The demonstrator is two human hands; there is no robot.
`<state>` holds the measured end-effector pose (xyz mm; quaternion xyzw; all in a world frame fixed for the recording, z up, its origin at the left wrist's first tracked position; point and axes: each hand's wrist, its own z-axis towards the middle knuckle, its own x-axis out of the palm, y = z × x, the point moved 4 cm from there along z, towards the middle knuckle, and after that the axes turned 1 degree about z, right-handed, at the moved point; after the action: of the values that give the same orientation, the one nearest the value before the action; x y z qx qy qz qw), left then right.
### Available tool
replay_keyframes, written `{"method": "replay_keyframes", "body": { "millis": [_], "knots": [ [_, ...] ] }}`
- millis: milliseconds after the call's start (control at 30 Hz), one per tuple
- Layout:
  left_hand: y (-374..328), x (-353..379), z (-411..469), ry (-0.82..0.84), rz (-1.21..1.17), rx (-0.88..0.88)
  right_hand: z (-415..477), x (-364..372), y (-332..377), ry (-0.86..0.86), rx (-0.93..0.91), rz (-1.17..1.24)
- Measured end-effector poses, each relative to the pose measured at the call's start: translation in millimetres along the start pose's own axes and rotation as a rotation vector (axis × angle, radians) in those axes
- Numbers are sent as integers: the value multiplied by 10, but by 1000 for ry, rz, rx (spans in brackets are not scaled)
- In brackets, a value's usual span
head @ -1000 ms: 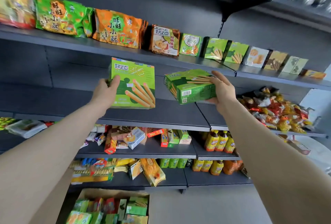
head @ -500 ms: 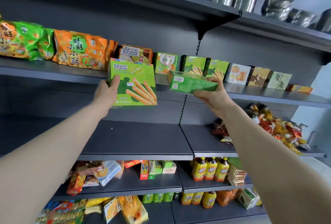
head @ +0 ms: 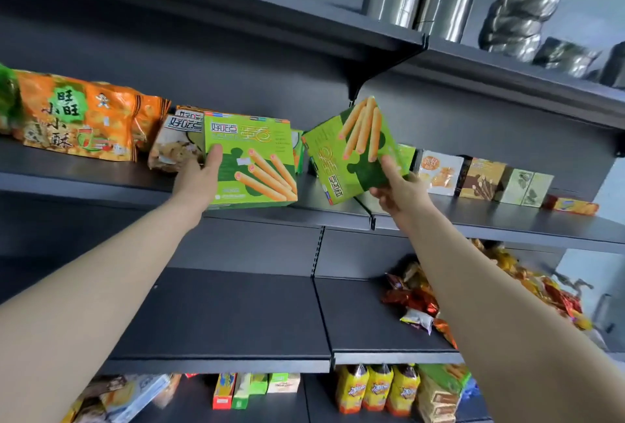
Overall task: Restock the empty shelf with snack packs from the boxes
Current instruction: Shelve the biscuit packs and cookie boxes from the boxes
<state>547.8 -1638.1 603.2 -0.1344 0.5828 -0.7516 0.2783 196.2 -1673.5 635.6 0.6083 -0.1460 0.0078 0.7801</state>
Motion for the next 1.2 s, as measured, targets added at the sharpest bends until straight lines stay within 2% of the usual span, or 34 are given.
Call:
{"method": "replay_keyframes", "body": {
  "millis": [367, 533, 667, 767, 833, 933, 1000, 1100, 1133, 1167, 1200],
  "knots": [
    [-30, 672, 919, -13, 7, 28, 879, 86, -196, -63, 47, 68],
    [-36, 920, 1289, -6, 25, 35, 1302, 59, -34, -174, -80, -172],
    [-6, 1145, 1416, 9, 23, 13, 1500, 95, -19, -167, -226, -372],
    [39, 1282, 1529, 15, 16, 37, 1562, 272, 40, -63, -497, -610],
    [65, 1338, 1585, 2, 30, 22, 1679, 358, 3, 74, -577, -744],
    [47, 1424, 1632, -19, 26, 1, 1854, 368, -172, 370, -463, -838],
    [39, 1487, 1659, -32, 0, -19, 1892, 371, -248, 531, -387, -1001],
    [23, 1586, 1671, -20, -31, -44, 1846, 398, -311, 832, -68, -1172],
    [1, 1623, 1652, -12, -32, -39, 1830, 410, -310, 887, 7, -1180],
    [-14, 1664, 1633, 4, -37, -29, 1852, 424, -291, 854, 5, -1180],
    [-37, 1716, 1604, 33, -56, -17, 1892, 433, -247, 748, -47, -1147]
  ]
}}
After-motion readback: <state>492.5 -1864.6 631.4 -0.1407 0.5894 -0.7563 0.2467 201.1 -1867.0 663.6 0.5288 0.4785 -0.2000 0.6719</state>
